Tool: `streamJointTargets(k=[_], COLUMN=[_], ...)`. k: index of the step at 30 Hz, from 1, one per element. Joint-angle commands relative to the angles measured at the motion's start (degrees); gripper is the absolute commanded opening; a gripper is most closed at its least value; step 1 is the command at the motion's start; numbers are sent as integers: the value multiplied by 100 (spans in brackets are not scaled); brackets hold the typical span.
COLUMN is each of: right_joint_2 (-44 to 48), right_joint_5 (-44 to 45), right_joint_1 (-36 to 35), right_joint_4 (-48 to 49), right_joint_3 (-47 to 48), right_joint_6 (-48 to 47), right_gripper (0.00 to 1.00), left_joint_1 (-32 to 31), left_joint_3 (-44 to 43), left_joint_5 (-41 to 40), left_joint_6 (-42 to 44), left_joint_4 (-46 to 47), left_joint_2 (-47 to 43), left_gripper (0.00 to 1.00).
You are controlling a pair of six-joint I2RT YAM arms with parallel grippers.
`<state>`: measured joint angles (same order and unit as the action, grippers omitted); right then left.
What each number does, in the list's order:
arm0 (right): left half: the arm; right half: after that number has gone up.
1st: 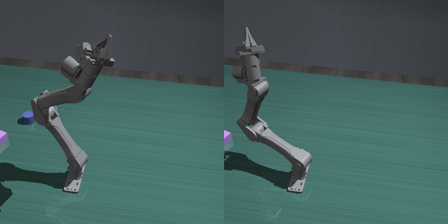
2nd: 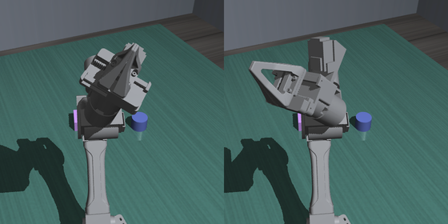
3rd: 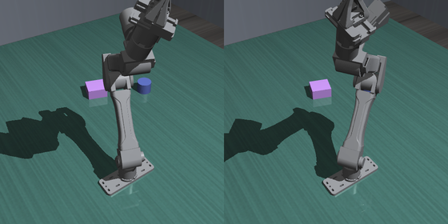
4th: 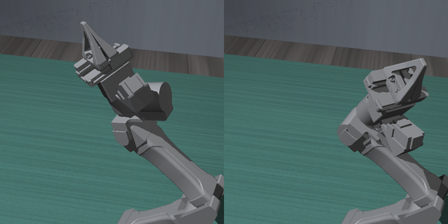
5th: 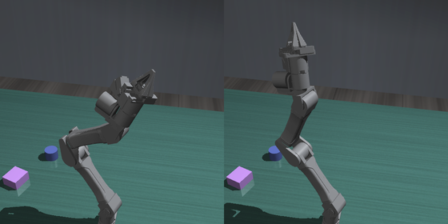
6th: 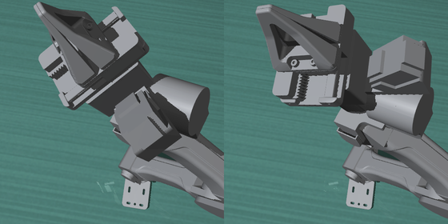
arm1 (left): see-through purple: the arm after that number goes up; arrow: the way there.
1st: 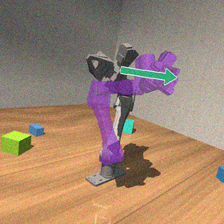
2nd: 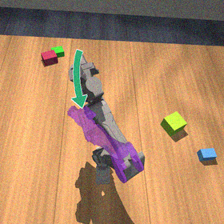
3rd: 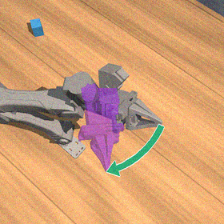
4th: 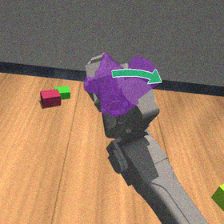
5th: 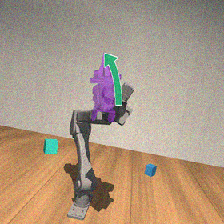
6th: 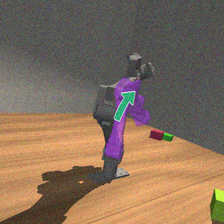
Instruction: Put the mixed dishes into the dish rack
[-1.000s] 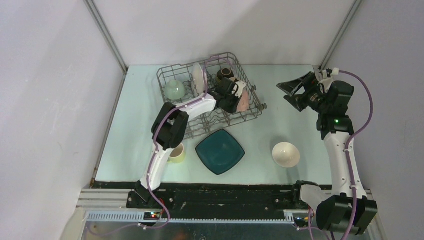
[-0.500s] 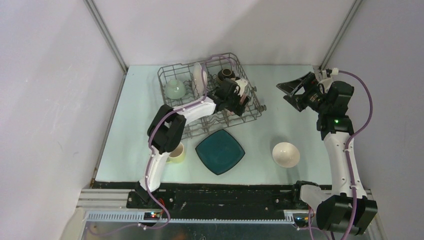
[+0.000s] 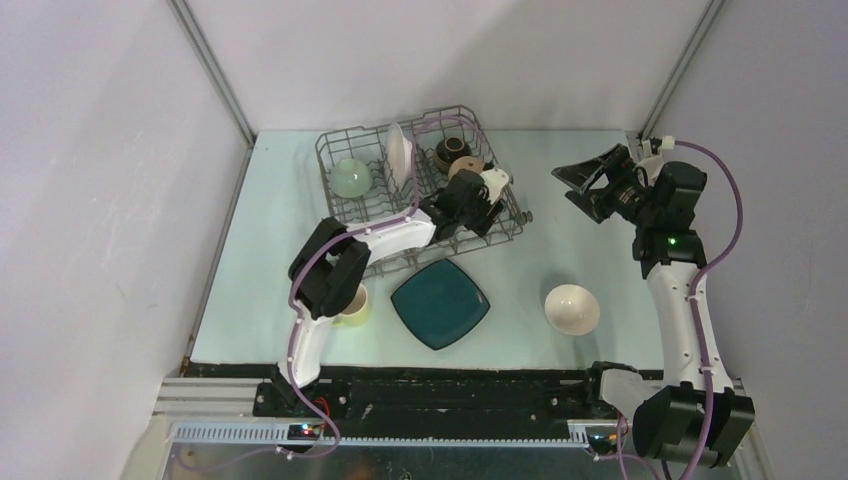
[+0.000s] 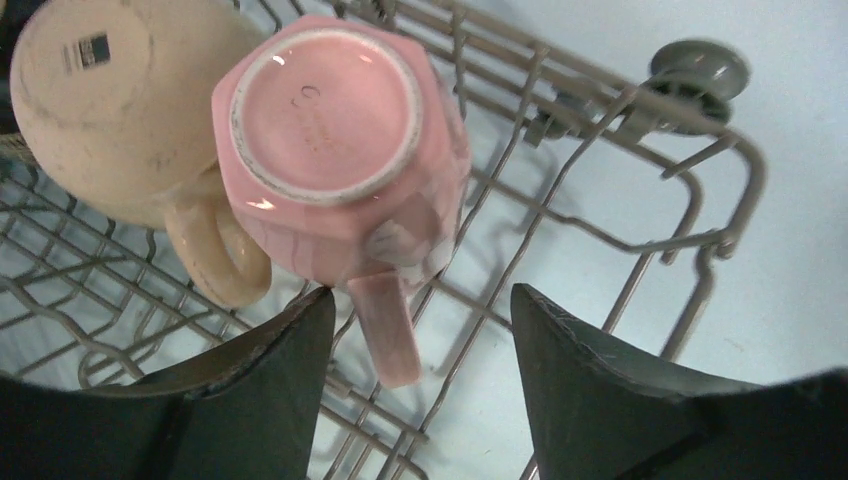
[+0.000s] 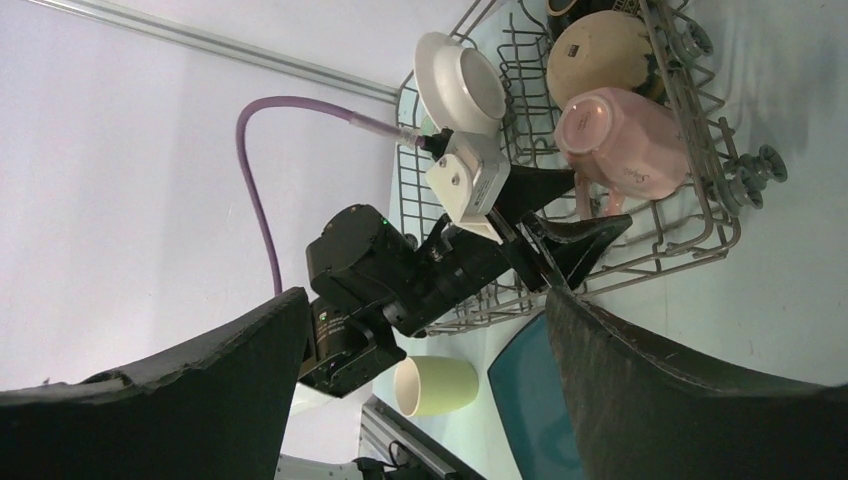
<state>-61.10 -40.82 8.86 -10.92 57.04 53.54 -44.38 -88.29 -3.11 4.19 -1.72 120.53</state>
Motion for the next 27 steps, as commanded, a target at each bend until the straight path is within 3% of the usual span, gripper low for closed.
streamJointTargets(k=[1, 5, 8, 13, 27], right_joint_2=[-85, -152, -184, -188, 196], right_joint_5=[-173, -247, -294, -318, 212], right_joint_1=[29, 34, 36, 53, 172], right_joint_4=[325, 404, 427, 391, -611], right_joint_3=[-17, -15, -21, -17, -17], right_joint_6=[24, 48, 68, 21, -936], right_gripper=[89, 89, 89, 89, 94], left_joint_1=[-272, -315, -358, -579, -1346], left_joint_3=[-341, -226, 14, 136, 653], left_joint_5=[162, 860, 1175, 639, -1402], left_joint_6=[466, 756, 942, 964, 1180], left_joint_4=[45, 399, 731, 750, 810], left_joint_2=[-133, -219, -336, -735, -2394], left_gripper=[77, 88, 89, 99, 100])
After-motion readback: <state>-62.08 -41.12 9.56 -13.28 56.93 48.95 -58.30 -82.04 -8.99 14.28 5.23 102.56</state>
